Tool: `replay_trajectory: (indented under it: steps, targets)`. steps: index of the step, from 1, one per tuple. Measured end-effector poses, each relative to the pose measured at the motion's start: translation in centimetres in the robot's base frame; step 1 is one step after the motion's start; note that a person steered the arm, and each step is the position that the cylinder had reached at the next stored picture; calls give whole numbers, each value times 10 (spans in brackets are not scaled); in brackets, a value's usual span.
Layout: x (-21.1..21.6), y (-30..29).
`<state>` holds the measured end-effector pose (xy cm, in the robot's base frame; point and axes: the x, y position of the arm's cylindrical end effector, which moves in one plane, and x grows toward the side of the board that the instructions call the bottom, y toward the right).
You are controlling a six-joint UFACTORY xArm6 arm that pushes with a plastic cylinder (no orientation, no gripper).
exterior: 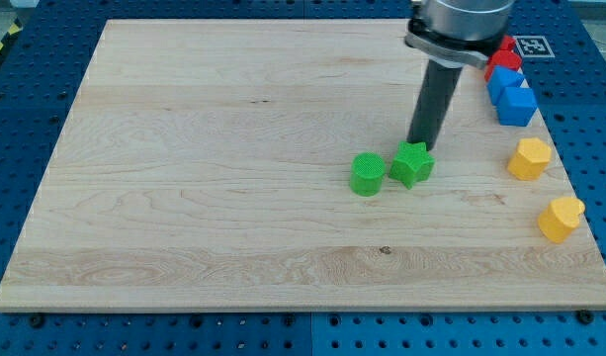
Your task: Push the green star into the green circle
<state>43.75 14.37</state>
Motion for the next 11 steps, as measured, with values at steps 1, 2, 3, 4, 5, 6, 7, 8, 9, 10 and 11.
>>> replay_trajectory:
  steps: [1,2,3,4,5,6,7,8,9,10,11]
  targets:
    - [4,2]
    - [7,6]
    - [7,13]
    - [11,21]
    - [15,2]
    - [18,-5]
    - [22,-4]
    - [32,8]
    - [41,7]
    - [44,6]
    - [53,5]
